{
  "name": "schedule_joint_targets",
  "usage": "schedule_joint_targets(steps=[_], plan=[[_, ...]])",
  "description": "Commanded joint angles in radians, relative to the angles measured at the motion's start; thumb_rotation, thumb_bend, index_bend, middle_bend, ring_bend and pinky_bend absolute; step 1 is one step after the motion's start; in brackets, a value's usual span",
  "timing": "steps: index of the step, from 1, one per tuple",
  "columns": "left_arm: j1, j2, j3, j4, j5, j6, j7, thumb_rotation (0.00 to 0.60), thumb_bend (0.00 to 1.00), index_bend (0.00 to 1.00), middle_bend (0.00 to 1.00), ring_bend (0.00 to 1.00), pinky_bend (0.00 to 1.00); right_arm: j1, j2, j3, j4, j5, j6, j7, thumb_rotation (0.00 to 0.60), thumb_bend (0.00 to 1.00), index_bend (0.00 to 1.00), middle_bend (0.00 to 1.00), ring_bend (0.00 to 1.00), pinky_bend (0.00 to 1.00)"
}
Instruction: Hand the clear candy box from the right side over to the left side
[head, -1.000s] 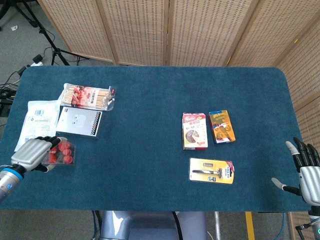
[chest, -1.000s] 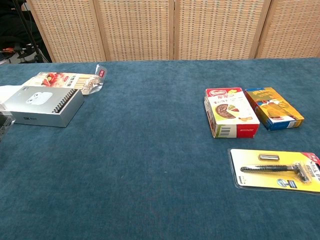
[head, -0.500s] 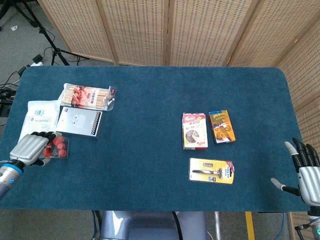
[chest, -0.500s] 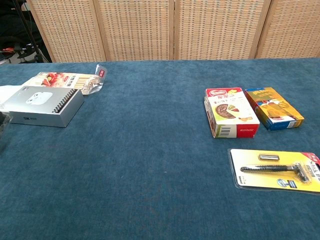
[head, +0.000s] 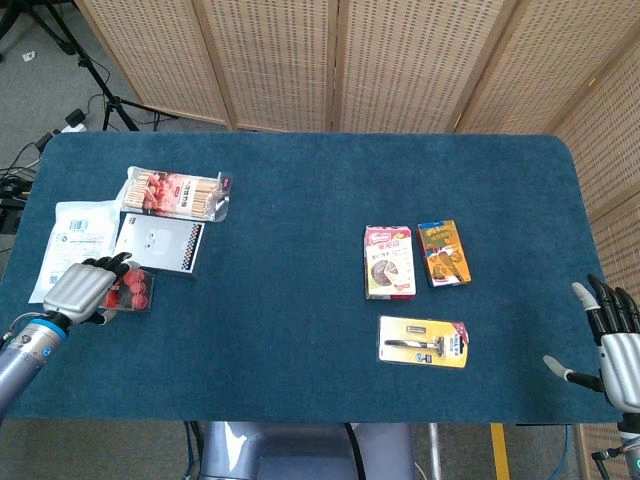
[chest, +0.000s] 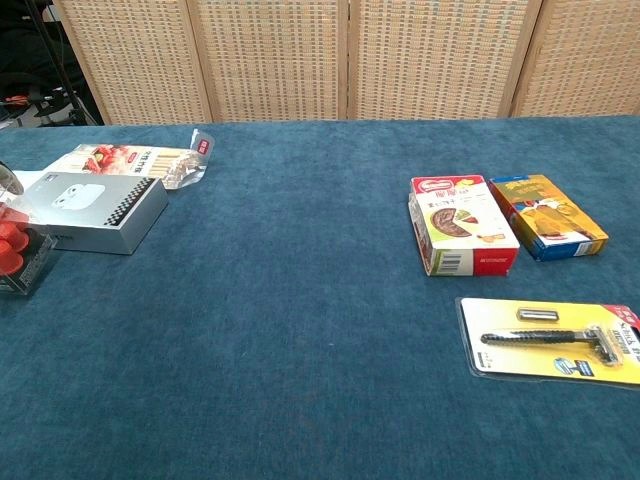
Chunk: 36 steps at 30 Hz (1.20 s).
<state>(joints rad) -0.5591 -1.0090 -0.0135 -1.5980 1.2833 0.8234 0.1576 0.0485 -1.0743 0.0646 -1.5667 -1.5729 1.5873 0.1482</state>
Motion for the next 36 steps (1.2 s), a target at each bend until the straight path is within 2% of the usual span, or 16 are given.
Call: schedule_joint_targets(steps=[1, 4, 9, 21, 28, 36], plan=[[0.0, -0.001, 0.003, 0.003, -0.003, 0.002, 0.011, 0.6, 0.3, 0.49, 0.04, 0.07, 0.19, 0.0, 0.001, -0.001, 0.0, 0.001, -0.002, 0.0, 0.6, 0.0, 0.0, 0.0, 0.0, 0.0], [0.005, -0.006, 0.004, 0.004, 0.004, 0.025, 0.037, 0.6, 0.29, 0.42, 0.0, 0.0, 0.09, -0.001, 0.001, -0.001, -0.001, 0.0, -0.001, 0.0, 0.6, 0.0, 0.0, 0.0, 0.0, 0.0], [0.014, -0.014, 0.005, 0.004, 0.01, 0.056, 0.059, 0.6, 0.27, 0.31, 0.0, 0.0, 0.0, 0.0, 0.0, -0.002, -0.002, -0.001, -0.005, -0.006, 0.6, 0.0, 0.0, 0.0, 0.0, 0.0], [0.024, -0.015, 0.007, 0.014, -0.011, 0.07, 0.08, 0.6, 0.23, 0.17, 0.0, 0.0, 0.0, -0.001, -0.003, 0.002, -0.002, 0.003, -0.004, -0.01, 0.6, 0.0, 0.0, 0.0, 0.0, 0.0], [0.031, -0.018, 0.009, 0.024, -0.008, 0.084, 0.087, 0.6, 0.22, 0.02, 0.0, 0.0, 0.0, -0.003, -0.005, 0.004, -0.003, 0.003, -0.002, -0.013, 0.6, 0.0, 0.0, 0.0, 0.0, 0.0], [0.044, -0.012, -0.01, 0.015, 0.0, 0.123, 0.036, 0.6, 0.22, 0.0, 0.0, 0.0, 0.0, -0.003, -0.005, 0.004, -0.004, 0.006, -0.005, -0.018, 0.6, 0.0, 0.0, 0.0, 0.0, 0.0]])
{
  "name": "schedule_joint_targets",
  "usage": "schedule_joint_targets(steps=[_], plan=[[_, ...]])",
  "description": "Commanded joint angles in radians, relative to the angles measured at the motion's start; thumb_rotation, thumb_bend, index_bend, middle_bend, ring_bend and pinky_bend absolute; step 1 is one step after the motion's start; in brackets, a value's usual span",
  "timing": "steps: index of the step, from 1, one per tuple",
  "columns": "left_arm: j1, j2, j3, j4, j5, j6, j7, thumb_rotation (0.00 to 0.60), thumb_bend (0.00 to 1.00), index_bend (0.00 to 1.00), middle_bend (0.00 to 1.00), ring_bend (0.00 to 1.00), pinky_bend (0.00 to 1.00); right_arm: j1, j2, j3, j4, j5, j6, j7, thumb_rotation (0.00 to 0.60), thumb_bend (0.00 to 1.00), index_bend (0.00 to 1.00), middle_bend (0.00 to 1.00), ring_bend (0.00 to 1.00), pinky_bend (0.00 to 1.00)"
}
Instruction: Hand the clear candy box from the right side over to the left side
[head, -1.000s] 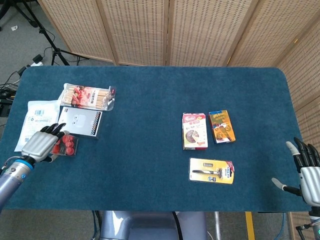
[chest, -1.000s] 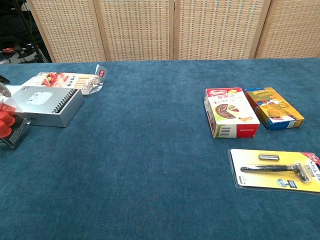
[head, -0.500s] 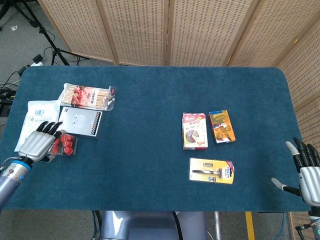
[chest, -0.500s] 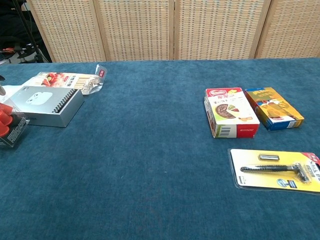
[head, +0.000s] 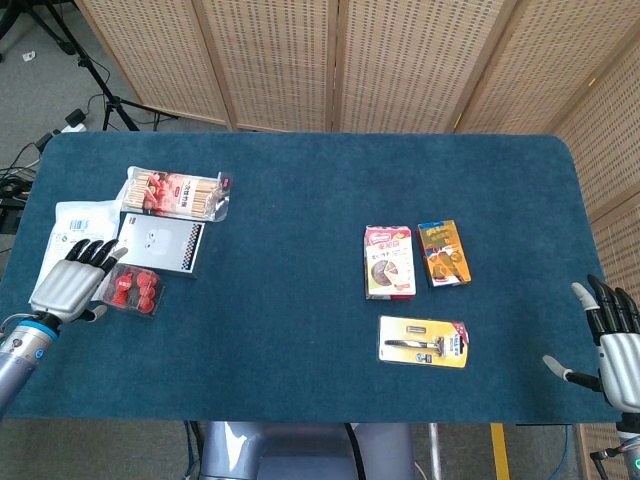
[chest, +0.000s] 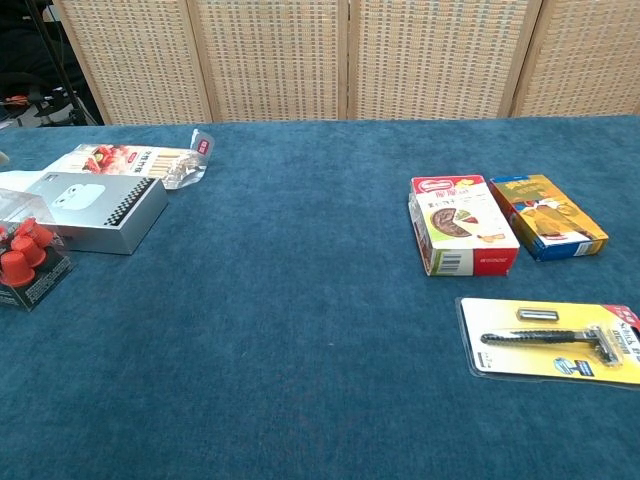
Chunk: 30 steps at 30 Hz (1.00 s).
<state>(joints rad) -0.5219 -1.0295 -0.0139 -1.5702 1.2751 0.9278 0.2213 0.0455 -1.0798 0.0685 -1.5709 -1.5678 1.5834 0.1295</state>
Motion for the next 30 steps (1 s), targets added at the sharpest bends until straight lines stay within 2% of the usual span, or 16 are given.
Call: schedule_joint_targets(steps=[1, 6, 11, 13, 15, 17, 19, 23, 30], plan=[[0.009, 0.016, -0.014, -0.023, 0.011, 0.025, -0.044, 0.6, 0.22, 0.0, 0.0, 0.0, 0.0, 0.0, 0.0, 0.001, 0.0, 0.002, -0.001, 0.001, 0.6, 0.0, 0.0, 0.0, 0.0, 0.0], [0.017, 0.14, -0.032, -0.186, 0.011, 0.012, -0.169, 0.6, 0.21, 0.0, 0.0, 0.0, 0.0, 0.001, 0.0, 0.002, 0.001, 0.004, -0.003, 0.002, 0.6, 0.0, 0.0, 0.0, 0.0, 0.0], [0.038, 0.317, -0.048, -0.398, 0.045, -0.005, -0.372, 0.6, 0.22, 0.0, 0.0, 0.0, 0.0, -0.001, -0.001, 0.004, 0.001, 0.001, 0.003, 0.003, 0.6, 0.0, 0.0, 0.0, 0.0, 0.0], [0.068, 0.369, -0.046, -0.437, 0.112, 0.042, -0.433, 0.6, 0.23, 0.0, 0.0, 0.0, 0.0, -0.001, -0.004, 0.004, 0.004, -0.004, 0.009, 0.004, 0.6, 0.0, 0.0, 0.0, 0.0, 0.0], [0.108, 0.372, -0.034, -0.445, 0.163, 0.113, -0.422, 0.6, 0.24, 0.0, 0.0, 0.0, 0.0, -0.002, -0.008, 0.007, 0.005, -0.008, 0.017, 0.0, 0.6, 0.0, 0.0, 0.0, 0.0, 0.0], [0.208, 0.289, -0.008, -0.444, 0.212, 0.297, -0.26, 0.6, 0.24, 0.0, 0.0, 0.0, 0.0, -0.001, -0.019, 0.007, 0.01, -0.014, 0.021, -0.022, 0.6, 0.0, 0.0, 0.0, 0.0, 0.0], [0.265, 0.195, 0.006, -0.418, 0.235, 0.399, -0.122, 0.6, 0.24, 0.0, 0.0, 0.0, 0.0, 0.001, -0.02, 0.003, 0.006, -0.014, 0.012, -0.028, 0.6, 0.0, 0.0, 0.0, 0.0, 0.0], [0.33, 0.051, 0.019, -0.36, 0.258, 0.509, 0.022, 0.6, 0.24, 0.0, 0.0, 0.0, 0.0, 0.006, -0.014, -0.003, -0.004, -0.012, -0.008, -0.025, 0.6, 0.0, 0.0, 0.0, 0.0, 0.0], [0.393, -0.098, 0.025, -0.253, 0.283, 0.613, 0.083, 0.6, 0.24, 0.0, 0.0, 0.0, 0.0, 0.003, -0.023, 0.01, 0.002, 0.002, 0.006, -0.094, 0.6, 0.0, 0.0, 0.0, 0.0, 0.0]])
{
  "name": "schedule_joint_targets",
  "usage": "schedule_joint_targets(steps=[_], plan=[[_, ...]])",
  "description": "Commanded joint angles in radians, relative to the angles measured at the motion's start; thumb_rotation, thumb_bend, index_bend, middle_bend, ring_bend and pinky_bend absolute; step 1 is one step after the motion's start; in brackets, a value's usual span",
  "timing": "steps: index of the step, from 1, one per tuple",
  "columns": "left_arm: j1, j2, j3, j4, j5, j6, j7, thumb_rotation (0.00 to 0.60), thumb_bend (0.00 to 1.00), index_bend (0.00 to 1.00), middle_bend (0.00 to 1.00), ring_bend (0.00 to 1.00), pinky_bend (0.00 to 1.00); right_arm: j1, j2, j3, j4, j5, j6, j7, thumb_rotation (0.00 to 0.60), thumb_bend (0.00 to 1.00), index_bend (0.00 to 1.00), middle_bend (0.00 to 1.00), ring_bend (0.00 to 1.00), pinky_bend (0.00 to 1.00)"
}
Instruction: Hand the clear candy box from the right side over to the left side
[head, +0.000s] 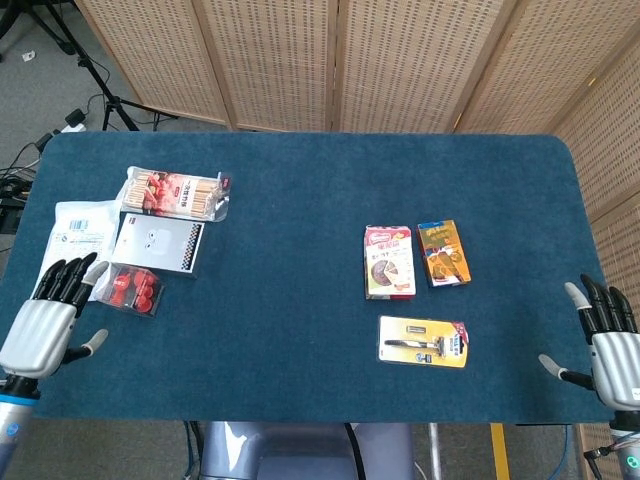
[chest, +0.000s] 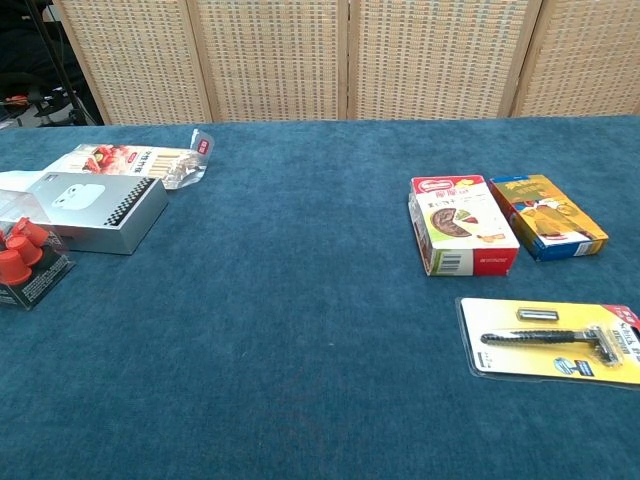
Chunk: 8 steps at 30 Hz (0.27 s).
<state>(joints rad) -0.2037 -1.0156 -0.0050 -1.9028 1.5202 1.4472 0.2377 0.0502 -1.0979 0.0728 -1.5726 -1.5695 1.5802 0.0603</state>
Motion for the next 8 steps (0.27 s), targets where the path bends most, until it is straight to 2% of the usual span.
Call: schedule_joint_targets(steps=[1, 5, 8], plan=[[0.082, -0.129, 0.018, 0.096, 0.038, 0.102, 0.068, 0.6, 0.24, 0.0, 0.0, 0.0, 0.0, -0.003, -0.009, 0.009, 0.006, 0.003, 0.015, -0.036, 0.6, 0.0, 0.0, 0.0, 0.0, 0.0], [0.104, -0.183, 0.018, 0.167, 0.014, 0.114, 0.043, 0.6, 0.24, 0.0, 0.0, 0.0, 0.0, -0.007, -0.019, 0.013, 0.015, 0.016, 0.022, -0.091, 0.6, 0.0, 0.0, 0.0, 0.0, 0.0], [0.108, -0.19, 0.017, 0.202, -0.005, 0.099, 0.027, 0.6, 0.24, 0.0, 0.0, 0.0, 0.0, -0.006, -0.013, 0.011, 0.001, 0.031, 0.001, -0.093, 0.6, 0.0, 0.0, 0.0, 0.0, 0.0]])
